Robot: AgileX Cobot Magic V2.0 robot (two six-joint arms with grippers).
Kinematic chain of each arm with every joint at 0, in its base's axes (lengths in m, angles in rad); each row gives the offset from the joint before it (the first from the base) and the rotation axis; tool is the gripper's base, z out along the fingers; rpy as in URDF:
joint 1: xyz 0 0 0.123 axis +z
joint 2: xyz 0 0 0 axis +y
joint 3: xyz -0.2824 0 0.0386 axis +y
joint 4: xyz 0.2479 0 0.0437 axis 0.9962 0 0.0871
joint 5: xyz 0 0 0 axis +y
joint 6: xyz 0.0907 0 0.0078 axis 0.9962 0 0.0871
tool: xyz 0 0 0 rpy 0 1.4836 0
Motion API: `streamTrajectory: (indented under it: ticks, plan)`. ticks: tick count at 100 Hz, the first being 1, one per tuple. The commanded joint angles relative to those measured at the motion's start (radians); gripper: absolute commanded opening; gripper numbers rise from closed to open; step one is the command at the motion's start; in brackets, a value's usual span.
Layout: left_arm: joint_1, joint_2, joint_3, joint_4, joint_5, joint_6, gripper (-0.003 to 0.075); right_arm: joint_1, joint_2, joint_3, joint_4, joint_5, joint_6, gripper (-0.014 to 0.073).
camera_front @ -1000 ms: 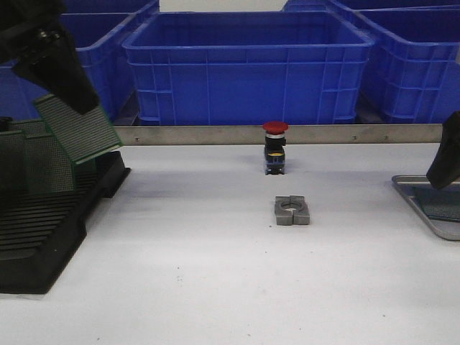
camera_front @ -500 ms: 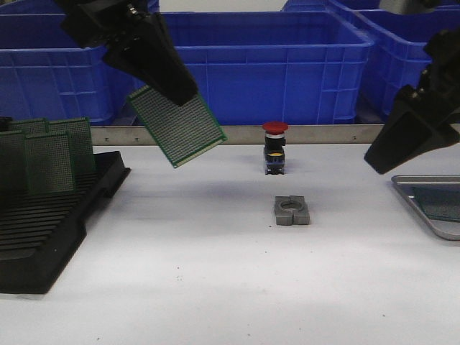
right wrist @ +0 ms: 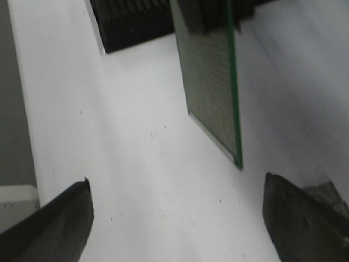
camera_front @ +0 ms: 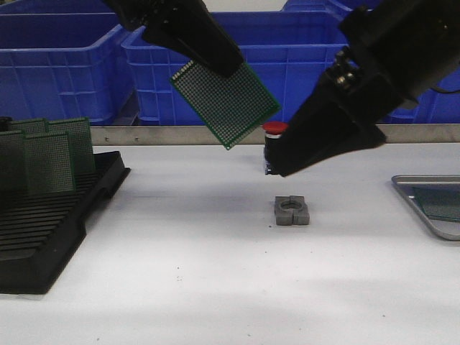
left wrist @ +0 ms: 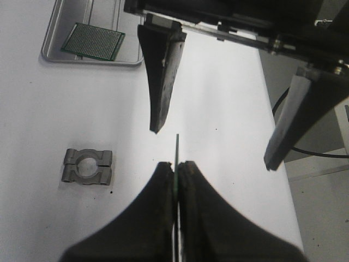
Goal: Place circuit board on tray
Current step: 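Close the right gripper on the second board's edge and release the left gripper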
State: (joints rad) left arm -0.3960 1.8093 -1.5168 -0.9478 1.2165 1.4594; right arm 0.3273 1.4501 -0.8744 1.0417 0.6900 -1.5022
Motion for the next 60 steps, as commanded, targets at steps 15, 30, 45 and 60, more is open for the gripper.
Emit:
streamTrajectory:
  ticks: [15, 30, 45, 60]
  plan:
    - [-0.009, -0.052, -0.029, -0.084, 0.07, -0.007, -0.002, 0.008, -0.005, -0.03, 0.337, -0.017, -0.203, 0.0643]
    - [-0.009, -0.052, -0.029, -0.086, 0.07, -0.007, -0.002, 0.008, 0.015, -0.03, 0.411, -0.014, -0.218, 0.0636]
    - [-0.009, -0.052, -0.029, -0.088, 0.064, -0.007, -0.002, 0.008, 0.02, -0.03, 0.412, -0.013, -0.218, 0.0428]
    - [-0.009, -0.052, -0.029, -0.088, 0.06, -0.007, -0.0019, 0.008, 0.02, -0.03, 0.412, -0.005, -0.218, 0.0099]
